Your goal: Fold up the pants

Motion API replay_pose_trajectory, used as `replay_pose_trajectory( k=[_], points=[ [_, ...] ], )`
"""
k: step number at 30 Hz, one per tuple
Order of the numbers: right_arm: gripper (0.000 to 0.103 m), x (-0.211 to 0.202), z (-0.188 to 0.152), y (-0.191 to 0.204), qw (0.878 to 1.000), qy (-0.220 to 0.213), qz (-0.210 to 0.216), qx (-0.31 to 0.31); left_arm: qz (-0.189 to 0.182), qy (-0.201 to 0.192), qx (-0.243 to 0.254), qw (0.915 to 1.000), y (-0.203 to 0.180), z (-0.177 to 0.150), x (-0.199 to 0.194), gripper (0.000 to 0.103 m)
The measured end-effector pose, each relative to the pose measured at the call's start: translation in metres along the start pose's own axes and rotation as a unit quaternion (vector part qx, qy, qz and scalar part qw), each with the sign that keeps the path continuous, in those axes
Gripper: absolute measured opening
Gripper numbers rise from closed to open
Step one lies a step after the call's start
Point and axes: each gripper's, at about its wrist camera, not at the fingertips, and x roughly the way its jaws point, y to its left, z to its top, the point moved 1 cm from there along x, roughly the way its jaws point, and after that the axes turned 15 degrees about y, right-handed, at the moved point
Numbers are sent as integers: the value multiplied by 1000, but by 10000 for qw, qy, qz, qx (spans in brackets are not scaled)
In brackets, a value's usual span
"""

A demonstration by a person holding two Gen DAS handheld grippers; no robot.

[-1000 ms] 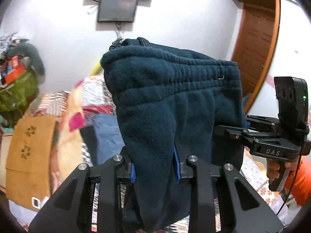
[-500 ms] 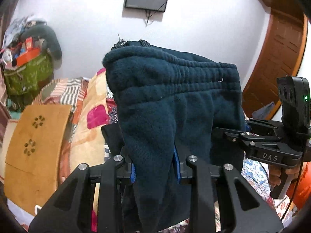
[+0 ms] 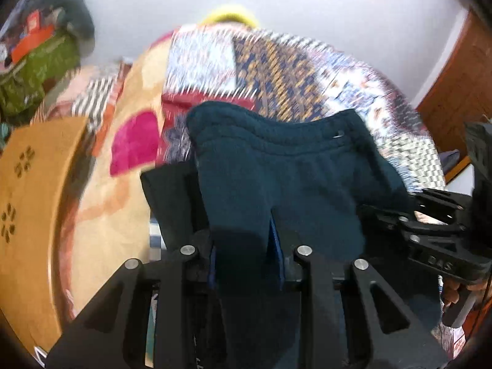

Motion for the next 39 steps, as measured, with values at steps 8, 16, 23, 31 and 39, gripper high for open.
replay_pose_trajectory(
  k=[8, 16, 23, 31, 39],
  points=[
    [42, -20, -33, -10, 9997, -235, -33, -34, 108, -157, -271, 9994, -1, -22, -17, 38],
    [42, -101, -60, 2, 9932, -1118, -260, -200, 399, -701, 78, 9967, -32, -61, -111, 38],
    [42, -221, -119, 44, 9701, -2391, -130, -389, 569, -1832, 460, 9804, -85, -126, -239, 38],
    [42, -303, -209, 96, 9395, -3360, -229, -622, 653, -3023, 797, 9476, -134, -232, -348, 38],
    [42, -336, -290, 139, 9128, -3993, -401, -766, 725, -3739, 752, 9216, -162, -329, -402, 52]
  ],
)
